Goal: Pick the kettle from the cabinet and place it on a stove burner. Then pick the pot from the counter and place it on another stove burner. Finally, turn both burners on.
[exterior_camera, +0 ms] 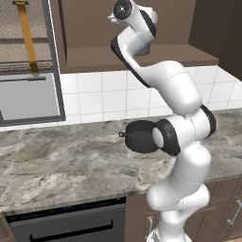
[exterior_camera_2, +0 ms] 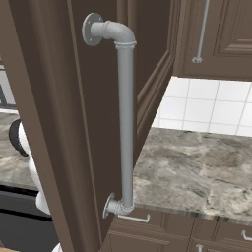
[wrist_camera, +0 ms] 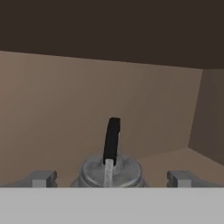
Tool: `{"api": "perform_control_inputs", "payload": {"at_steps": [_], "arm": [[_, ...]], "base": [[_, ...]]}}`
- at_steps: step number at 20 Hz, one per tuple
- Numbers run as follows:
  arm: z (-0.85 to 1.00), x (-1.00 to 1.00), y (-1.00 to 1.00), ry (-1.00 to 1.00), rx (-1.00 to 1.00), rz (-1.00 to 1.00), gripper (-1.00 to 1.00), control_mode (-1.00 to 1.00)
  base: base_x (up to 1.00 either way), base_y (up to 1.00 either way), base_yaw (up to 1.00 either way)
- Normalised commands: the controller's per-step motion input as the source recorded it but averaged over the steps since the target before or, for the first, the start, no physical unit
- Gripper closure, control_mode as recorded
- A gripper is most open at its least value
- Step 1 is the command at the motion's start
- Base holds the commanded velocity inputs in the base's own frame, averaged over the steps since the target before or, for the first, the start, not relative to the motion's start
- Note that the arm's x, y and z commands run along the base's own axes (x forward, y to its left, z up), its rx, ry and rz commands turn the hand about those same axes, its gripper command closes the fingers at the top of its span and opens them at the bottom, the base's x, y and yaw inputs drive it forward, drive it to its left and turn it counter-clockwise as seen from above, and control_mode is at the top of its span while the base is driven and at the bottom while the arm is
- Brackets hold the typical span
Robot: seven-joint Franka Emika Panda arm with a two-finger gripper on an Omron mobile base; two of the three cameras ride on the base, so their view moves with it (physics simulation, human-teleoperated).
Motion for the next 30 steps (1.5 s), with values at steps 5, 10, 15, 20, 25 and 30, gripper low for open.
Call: {"api": "perform_control_inputs", "payload": {"at_steps": [5,10,15,20,25,30], "arm": [[-0.07,0.18,0.00,0.00,0.00,0.00,-1.00,-1.00],[-0.07,0.22,-0.22,-0.02,0.05,0.02,-1.00,-1.00],[-0.13,0.21,-0.11,0.00,0.03,0.01,-1.00,-1.00],[-0.18,0.15,0.00,0.00,0.00,0.00,1.00,-1.00],[-0.08,0.08,0.00,0.00,0.00,0.00,1.00,-1.00],[0.00,0.01,0.00,0.00,0.00,0.00,1.00,-1.00]], "base": [[0.00,0.00,0.00],[0.00,0.00,0.00],[0.00,0.00,0.00],[0.00,0.00,0.00],[0.00,0.00,0.00],[0.00,0.00,0.00]]}}
